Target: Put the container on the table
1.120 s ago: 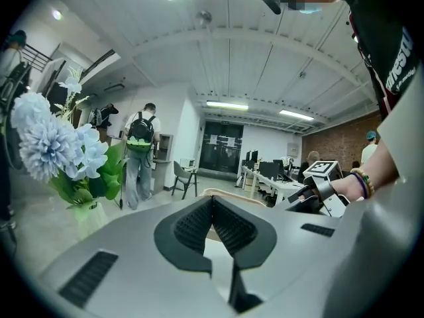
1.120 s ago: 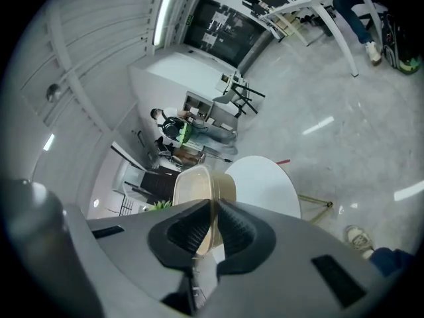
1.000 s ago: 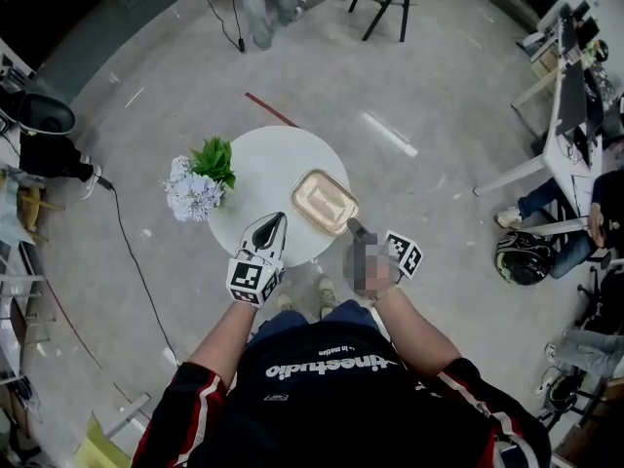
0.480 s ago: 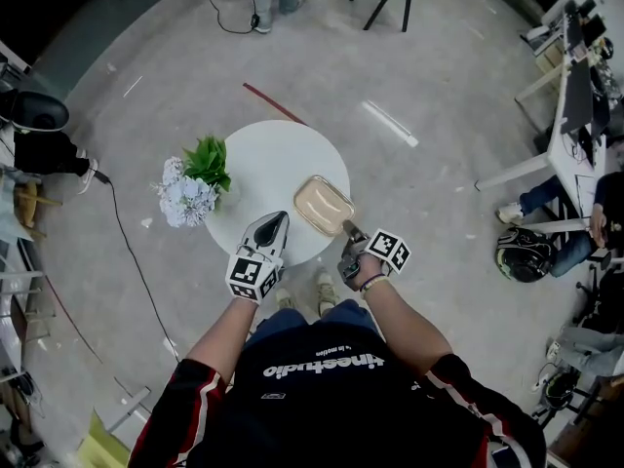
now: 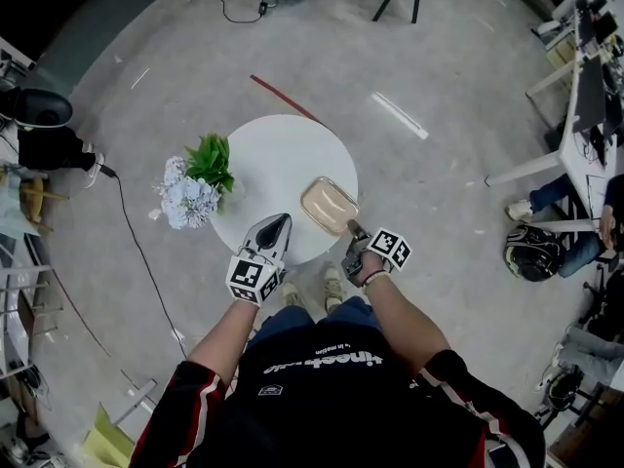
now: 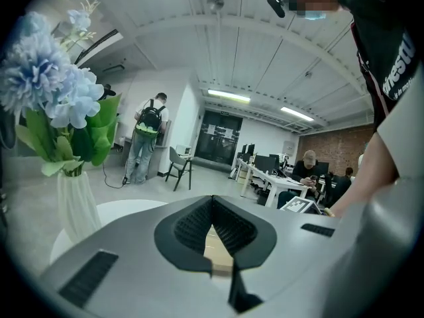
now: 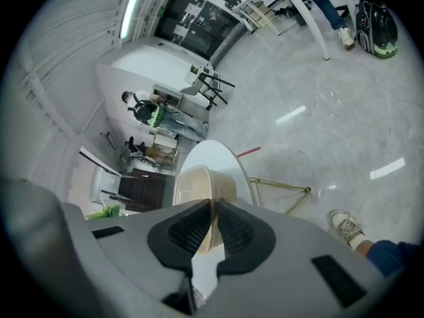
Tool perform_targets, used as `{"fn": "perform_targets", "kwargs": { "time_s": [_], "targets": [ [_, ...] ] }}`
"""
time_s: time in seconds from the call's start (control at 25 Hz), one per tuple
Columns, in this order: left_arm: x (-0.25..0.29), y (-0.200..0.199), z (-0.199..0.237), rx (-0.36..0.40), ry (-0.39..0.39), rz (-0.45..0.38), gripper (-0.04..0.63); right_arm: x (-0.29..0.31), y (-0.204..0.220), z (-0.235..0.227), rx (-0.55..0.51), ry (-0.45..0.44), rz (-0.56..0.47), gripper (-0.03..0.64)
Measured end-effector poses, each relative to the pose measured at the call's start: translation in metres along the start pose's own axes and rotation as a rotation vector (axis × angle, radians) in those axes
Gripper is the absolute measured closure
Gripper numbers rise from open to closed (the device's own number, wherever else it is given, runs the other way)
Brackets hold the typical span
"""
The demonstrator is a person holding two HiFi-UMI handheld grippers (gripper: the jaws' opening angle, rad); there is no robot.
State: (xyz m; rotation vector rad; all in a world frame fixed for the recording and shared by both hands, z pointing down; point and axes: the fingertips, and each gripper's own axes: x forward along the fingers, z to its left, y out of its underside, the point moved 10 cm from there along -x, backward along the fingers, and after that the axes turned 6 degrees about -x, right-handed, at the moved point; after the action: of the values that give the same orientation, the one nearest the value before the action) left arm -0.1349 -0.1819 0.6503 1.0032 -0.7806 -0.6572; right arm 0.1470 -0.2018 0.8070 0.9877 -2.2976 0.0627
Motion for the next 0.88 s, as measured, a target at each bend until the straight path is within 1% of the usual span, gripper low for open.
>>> {"fn": "perform_targets", "kwargs": {
  "time_s": [0.16,0.6,0.88],
  "targets": [
    [-0.002,0.002,0.003,-0.004,-0.013,0.008,0.572,0.006,0.003,-0.008,0.027,0.011,0.004,0.569],
    [-0.006,0.002,0.008,-0.012,-0.026,0.017,0.572,0.016,0.004,-0.018,0.043,0.041,0.011,0.571],
    [-0.010,0.002,0.009,-0.011,-0.027,0.023,0.572,0.019,0.005,-0.016,0.043,0.057,0.025,0.565]
  ]
}}
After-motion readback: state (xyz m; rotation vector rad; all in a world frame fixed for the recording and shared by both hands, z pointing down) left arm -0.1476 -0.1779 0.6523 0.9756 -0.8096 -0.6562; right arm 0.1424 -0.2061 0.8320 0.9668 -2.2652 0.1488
